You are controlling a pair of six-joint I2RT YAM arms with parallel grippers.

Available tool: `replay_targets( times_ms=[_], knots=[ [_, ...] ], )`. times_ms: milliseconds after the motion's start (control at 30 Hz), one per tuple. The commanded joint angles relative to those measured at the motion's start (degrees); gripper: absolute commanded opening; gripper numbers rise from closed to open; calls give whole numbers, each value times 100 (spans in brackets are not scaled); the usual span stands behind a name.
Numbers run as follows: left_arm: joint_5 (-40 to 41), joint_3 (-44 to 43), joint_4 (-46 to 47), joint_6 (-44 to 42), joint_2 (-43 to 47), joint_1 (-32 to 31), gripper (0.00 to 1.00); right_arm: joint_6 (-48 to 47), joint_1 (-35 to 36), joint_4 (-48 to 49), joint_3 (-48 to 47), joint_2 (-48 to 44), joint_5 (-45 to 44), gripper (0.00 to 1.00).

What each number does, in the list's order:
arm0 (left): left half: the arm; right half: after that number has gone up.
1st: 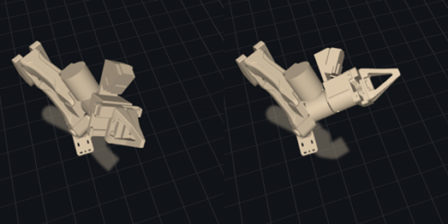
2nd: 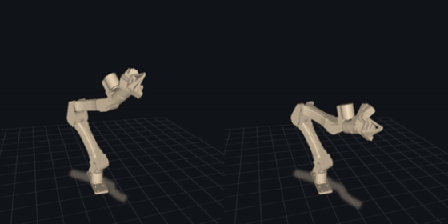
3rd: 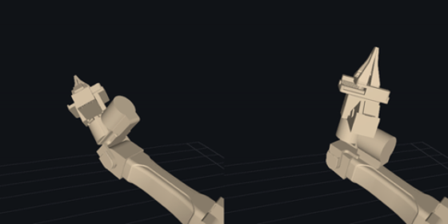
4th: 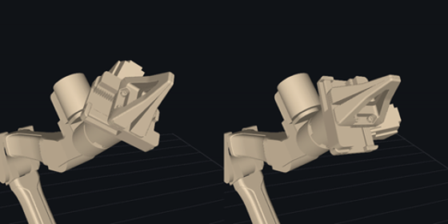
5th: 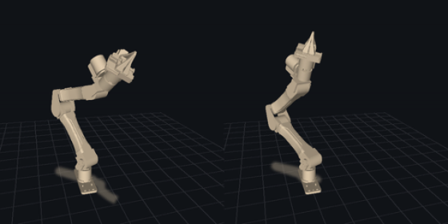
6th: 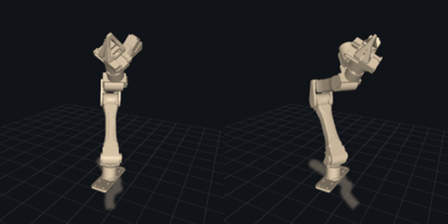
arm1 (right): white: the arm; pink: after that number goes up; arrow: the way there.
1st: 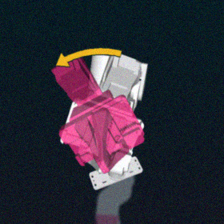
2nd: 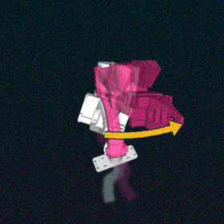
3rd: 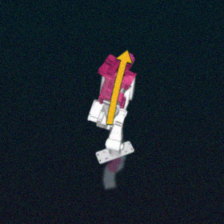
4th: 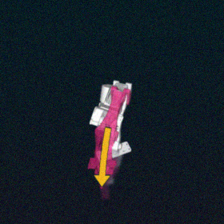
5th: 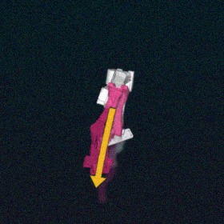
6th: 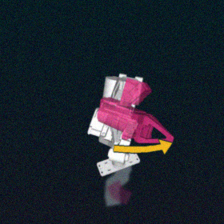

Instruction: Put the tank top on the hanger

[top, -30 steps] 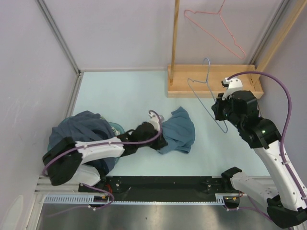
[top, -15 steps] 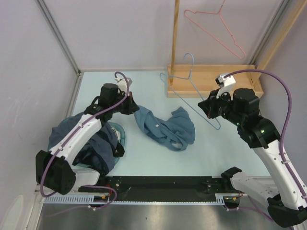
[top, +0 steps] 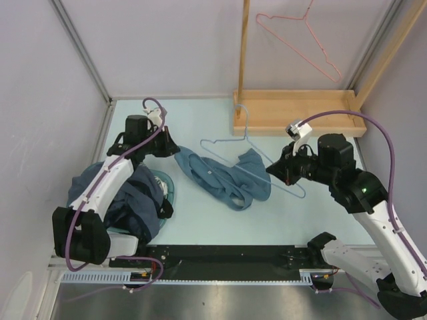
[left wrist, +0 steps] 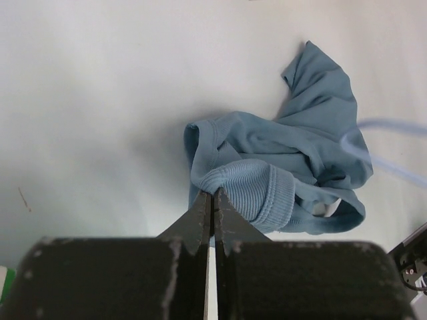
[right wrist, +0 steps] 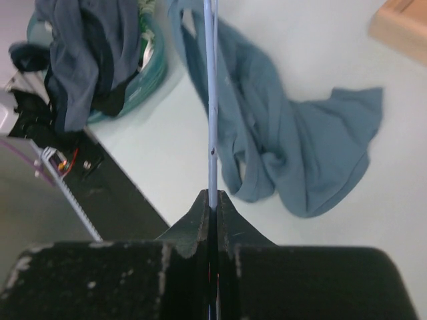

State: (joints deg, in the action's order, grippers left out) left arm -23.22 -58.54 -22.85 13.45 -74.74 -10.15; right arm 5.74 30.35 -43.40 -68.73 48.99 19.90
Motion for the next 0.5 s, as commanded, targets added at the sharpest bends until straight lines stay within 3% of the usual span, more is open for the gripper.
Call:
replay_targets(
  times_ms=[0,200,467],
  knots=[
    [-122,19,246,-62,21,136,0,6,199,-292,158,-180,522,0],
    [-156,27,237,-79,-23,207,0,50,498,-398,439,-197,454,0],
    [-603,150,360,-159,249,215,0,165,788,375,879,-101,129,0]
  ],
)
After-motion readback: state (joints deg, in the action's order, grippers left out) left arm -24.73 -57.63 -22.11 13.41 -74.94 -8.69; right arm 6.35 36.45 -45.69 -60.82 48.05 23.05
